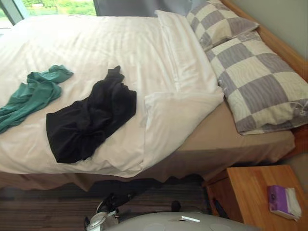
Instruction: Tidy up the quilt and then pick up the clothes from the bed and put them into the laundry hamper
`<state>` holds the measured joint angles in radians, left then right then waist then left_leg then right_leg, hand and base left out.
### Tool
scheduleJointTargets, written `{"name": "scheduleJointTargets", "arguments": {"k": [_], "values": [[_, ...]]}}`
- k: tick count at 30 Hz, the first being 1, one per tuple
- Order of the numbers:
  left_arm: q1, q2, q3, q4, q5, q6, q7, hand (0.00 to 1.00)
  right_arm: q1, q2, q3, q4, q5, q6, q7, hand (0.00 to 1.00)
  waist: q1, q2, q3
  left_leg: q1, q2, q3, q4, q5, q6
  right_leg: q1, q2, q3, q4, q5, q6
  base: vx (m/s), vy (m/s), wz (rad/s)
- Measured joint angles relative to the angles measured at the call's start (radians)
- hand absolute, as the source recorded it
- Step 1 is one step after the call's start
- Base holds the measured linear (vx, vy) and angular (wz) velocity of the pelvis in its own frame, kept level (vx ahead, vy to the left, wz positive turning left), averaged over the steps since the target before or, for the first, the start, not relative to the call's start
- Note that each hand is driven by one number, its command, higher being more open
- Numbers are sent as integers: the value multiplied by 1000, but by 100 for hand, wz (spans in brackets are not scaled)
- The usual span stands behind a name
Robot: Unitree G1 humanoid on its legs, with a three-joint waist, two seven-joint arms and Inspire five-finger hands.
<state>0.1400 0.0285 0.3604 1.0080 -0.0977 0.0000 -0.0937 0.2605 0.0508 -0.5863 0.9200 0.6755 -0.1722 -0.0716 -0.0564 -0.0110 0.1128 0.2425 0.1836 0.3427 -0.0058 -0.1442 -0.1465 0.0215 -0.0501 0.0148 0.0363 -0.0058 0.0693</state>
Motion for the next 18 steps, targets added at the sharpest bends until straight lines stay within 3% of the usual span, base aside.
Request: {"name": "scheduleJointTargets", "arguments": {"k": [3, 5, 11, 14, 18], "values": [[31, 7, 0, -38, 9, -4, -11, 100, 26, -18, -73, -256, -41, -28, -92, 100, -4, 1, -2, -9, 1, 11, 0, -2, -2, -3, 1, 1, -19, 13, -1, -25, 0, -6], [52, 20, -6, -41, 19, -7, -23, 100, 18, -101, -101, -450, -141, -42, -121, 100, -5, 6, -7, -15, 1, 8, -1, -2, -3, -5, 1, -3, -24, 16, 0, -9, -10, 5], [94, 68, -87, -39, 25, -7, -41, 100, -125, -334, -132, -616, -323, -99, -64, 100, -9, 7, -21, -45, 0, -23, -2, 3, -3, -21, -1, -24, -26, 17, 0, 20, -8, 12], [96, 84, -120, -38, 25, -3, -40, 100, -193, -420, -44, -624, -406, -92, -3, 100, -8, 1, -20, -61, -4, -53, -2, 7, -5, -21, -3, -44, -30, 17, 0, 23, 0, 23], [95, 89, -151, -44, 25, 3, -37, 100, -297, -529, 158, -624, -513, -37, 87, 100, -4, 3, -19, -81, -8, -93, -2, 17, -3, -19, -11, -73, -35, 18, 0, 9, -1, 24]]}}
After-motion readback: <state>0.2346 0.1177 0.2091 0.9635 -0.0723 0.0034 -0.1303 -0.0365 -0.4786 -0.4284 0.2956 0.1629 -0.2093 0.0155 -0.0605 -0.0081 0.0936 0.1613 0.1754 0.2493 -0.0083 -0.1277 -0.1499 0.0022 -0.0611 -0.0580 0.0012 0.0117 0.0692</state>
